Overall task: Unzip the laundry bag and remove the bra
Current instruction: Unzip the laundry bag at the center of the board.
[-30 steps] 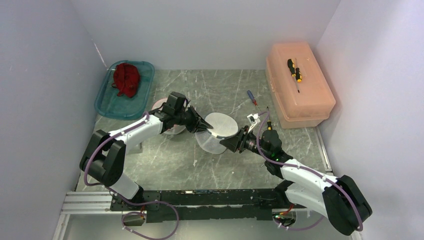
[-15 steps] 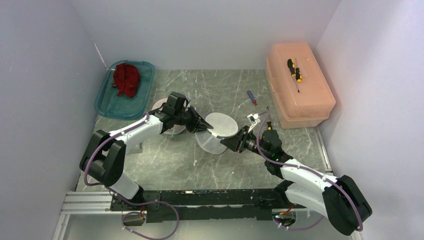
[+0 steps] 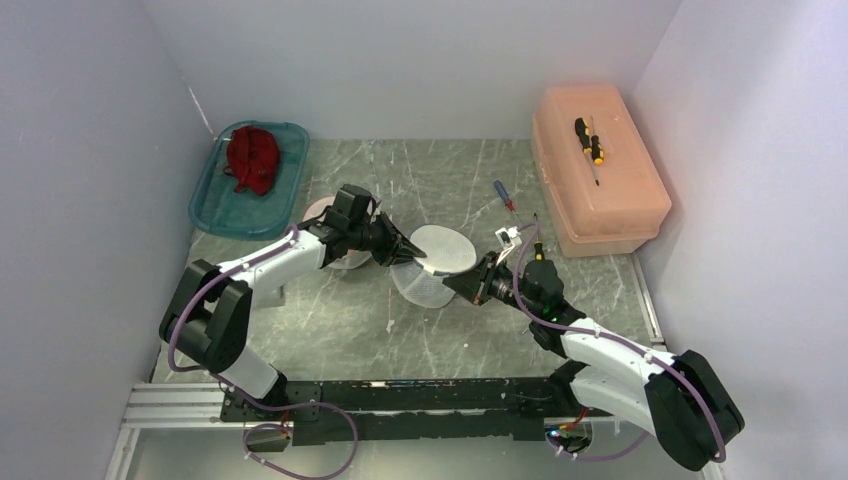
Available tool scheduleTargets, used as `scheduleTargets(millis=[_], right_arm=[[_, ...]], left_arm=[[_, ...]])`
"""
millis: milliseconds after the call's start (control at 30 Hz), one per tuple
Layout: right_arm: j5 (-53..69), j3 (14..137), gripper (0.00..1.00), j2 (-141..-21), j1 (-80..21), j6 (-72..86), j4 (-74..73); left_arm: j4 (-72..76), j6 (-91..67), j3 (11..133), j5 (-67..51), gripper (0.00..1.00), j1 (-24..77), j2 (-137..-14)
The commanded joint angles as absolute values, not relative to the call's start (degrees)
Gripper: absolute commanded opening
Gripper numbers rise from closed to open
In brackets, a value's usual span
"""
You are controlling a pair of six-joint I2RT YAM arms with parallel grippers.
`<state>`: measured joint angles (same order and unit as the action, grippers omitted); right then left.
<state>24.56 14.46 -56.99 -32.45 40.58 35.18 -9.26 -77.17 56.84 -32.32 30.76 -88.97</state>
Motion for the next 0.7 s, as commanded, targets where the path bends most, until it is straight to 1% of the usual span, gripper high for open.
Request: scheduleTargets(millis=[0,33,167,267,500,667], right_arm=[[23.69,15.80,0.02,-56.06,-32.52,39.68,36.54],[23.58,15.78,0.00,-55.85,-32.52,39.59,36.14],[22.36,15.86,0.00,-54.63,-32.52,38.72,33.21],[19.79,16.52,0.00,-52.85,-32.53,36.87,28.39],[10.61,18.48,0.00,-49.65,-32.48,33.18,15.29],[1.55,18.96,0.00,-47.17,-32.44,34.35,9.24]], left_arm=[[-7.54,-76.38,56.43,-34.10,0.03,30.75,-87.94],[-7.58,-76.38,56.43,-34.02,0.03,30.76,-87.87],[-7.85,-76.15,56.43,-33.82,0.03,30.75,-87.64],[-8.40,-75.70,56.60,-33.56,0.03,30.77,-87.54],[-8.24,-74.34,56.88,-33.85,0.03,30.79,-87.53],[-10.73,-68.72,59.27,-34.54,0.03,30.84,-87.95]])
